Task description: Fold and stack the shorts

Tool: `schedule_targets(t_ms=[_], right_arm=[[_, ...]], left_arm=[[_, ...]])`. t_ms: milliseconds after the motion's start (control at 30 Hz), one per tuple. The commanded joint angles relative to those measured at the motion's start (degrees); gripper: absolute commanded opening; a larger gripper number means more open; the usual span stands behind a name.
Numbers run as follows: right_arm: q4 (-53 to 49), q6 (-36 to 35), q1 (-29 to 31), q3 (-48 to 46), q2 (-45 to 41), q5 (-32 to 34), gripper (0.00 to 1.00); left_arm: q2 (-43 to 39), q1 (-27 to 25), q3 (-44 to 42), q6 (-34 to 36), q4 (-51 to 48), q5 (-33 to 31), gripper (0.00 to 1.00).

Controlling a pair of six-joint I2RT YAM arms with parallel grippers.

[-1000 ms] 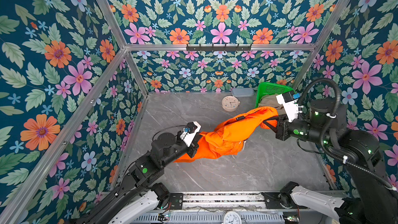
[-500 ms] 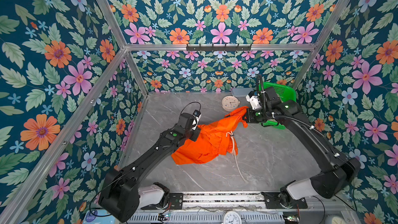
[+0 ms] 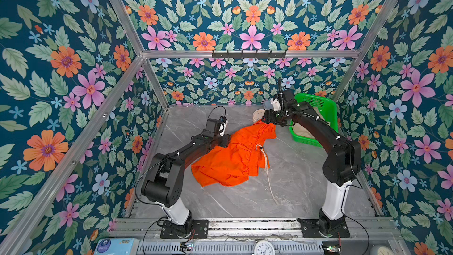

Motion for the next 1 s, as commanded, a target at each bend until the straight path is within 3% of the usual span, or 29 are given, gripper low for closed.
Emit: schedule_targets(t_ms=[0,100,233,367,633,833,967], right_arm=[[0.3,-1.4,0.0,-2.8,-4.3,2.0,0.69],[4.2,0.0,0.0,-12.7,-12.0,-1.1,0.69],[15.7,5.2,0.0,-30.5,-25.1,-8.4,0.68],[27.4,11.0,-0.1,-46.5,-35.9,-13.4,0.68],[35.8,18.5,0.0,-64.6,-45.8,-12.6,0.68],[39.5,22.4,0.0,-70.8,-48.5,-14.1,0.68],[39.5,23.3,-0.1,-73.3,-51.3,-13.5,0.69]], left_arm=[[-4.9,-0.2,-1.2,0.8,2.0,2.5,0.65],[-12.5,-1.9,-5.4,4.9,3.0,6.2,0.64],[-21.1,-8.1,-12.5,16.6,3.3,11.2,0.63],[-22.8,-14.8,-17.9,30.0,1.2,15.8,0.61],[-10.1,-18.8,-18.3,37.3,3.8,19.8,0.56],[-1.4,-20.6,-14.1,38.6,3.8,24.1,0.54],[1.1,-21.2,-13.6,38.0,5.2,21.4,0.52]])
